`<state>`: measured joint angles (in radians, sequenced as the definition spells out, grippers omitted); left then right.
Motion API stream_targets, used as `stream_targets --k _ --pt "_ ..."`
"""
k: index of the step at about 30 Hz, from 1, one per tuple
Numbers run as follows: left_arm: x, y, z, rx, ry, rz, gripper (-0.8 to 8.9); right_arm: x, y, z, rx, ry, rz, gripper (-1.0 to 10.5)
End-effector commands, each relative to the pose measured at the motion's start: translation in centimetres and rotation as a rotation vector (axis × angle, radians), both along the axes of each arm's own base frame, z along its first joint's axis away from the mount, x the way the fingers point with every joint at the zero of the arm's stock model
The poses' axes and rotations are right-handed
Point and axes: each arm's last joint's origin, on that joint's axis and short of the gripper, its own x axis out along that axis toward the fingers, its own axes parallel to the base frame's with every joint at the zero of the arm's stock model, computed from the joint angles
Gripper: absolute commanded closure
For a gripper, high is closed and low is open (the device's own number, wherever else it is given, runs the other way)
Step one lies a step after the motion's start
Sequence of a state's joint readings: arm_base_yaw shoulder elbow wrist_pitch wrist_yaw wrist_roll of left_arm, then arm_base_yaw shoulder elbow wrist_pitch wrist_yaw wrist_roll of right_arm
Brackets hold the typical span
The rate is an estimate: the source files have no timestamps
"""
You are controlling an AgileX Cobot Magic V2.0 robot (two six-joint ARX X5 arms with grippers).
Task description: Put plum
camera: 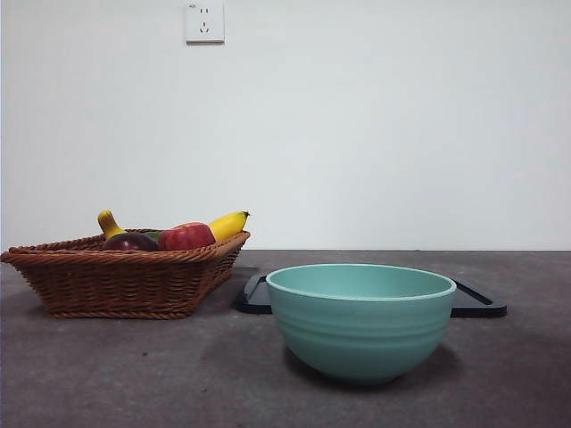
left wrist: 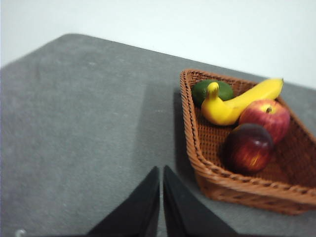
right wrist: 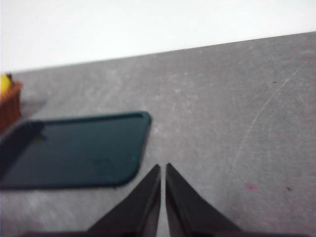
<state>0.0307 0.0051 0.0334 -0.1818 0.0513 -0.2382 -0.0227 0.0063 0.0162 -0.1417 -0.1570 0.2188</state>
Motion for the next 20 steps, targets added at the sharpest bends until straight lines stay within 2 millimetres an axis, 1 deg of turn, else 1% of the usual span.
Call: stream_targets --k 1,4,7,11,15,20 --pt "-0.2 0.0 1.1 -0.099 -0.021 0.016 8.04 0.0 0.0 0.6 0.121 -0.036 -0.015 9.4" --pt "-0.7 0.0 2.6 -0.129 -0.028 0.006 8.04 -0.3 0.0 2.0 0.146 -0.066 -0.015 9.4" --pt "-1.2 -0.1 4.1 -0.153 -0.036 -0.001 8.04 -0.7 0.0 3.7 0.154 -0.107 -0.012 9.4" --pt "-1.9 -0.1 6.6 -0.151 -0.062 -0.003 8.03 -1.7 0.0 6.9 0.158 -0.157 -0.008 9.4" --pt "-2.3 -0.2 9.0 -0.142 -0.055 -0.028 8.03 -2.6 0.1 9.8 0.130 -0.143 0.004 9.4" --pt "-2.1 -0.6 11.4 -0.089 0.039 -0.168 8.03 -2.9 0.3 12.9 0.050 -0.061 0.090 9.4"
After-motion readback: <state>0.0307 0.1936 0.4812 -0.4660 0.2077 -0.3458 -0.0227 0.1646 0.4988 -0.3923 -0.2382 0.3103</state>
